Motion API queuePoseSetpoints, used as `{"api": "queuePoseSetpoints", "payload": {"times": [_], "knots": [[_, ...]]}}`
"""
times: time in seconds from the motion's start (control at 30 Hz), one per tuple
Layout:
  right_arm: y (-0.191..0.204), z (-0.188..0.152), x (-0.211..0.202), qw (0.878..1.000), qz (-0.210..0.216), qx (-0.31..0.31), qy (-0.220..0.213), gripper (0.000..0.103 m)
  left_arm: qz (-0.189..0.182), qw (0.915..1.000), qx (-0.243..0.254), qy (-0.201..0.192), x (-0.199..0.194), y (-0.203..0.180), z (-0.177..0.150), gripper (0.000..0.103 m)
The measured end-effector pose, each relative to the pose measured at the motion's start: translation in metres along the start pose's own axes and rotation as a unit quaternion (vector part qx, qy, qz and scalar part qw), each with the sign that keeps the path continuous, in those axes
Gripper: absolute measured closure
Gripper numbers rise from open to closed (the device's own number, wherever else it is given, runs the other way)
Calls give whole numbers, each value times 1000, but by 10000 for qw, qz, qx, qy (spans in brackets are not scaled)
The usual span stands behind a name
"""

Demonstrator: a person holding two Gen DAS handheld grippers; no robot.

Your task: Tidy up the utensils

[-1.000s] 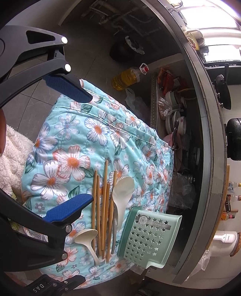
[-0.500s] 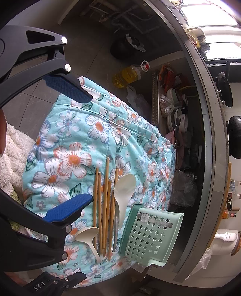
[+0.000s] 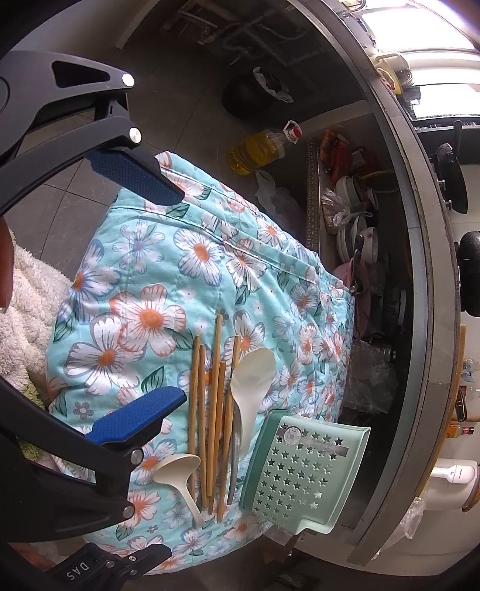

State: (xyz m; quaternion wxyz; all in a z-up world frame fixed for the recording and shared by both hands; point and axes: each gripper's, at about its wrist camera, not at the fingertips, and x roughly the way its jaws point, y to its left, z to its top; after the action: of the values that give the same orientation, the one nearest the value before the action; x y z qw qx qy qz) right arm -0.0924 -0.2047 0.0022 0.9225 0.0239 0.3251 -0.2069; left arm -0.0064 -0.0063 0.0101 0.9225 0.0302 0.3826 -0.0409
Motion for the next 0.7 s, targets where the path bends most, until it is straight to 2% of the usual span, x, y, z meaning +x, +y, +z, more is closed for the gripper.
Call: {"api": "queuePoseSetpoints", "payload": {"times": [0.47, 0.7], "knots": [[-1, -5, 2, 10000, 7, 30, 26, 6, 19, 10000, -9, 71, 3, 2, -1, 8], [-1, -9, 4, 9999, 130, 37, 22, 6, -60, 9998, 174, 68, 9, -3, -2, 8]]}}
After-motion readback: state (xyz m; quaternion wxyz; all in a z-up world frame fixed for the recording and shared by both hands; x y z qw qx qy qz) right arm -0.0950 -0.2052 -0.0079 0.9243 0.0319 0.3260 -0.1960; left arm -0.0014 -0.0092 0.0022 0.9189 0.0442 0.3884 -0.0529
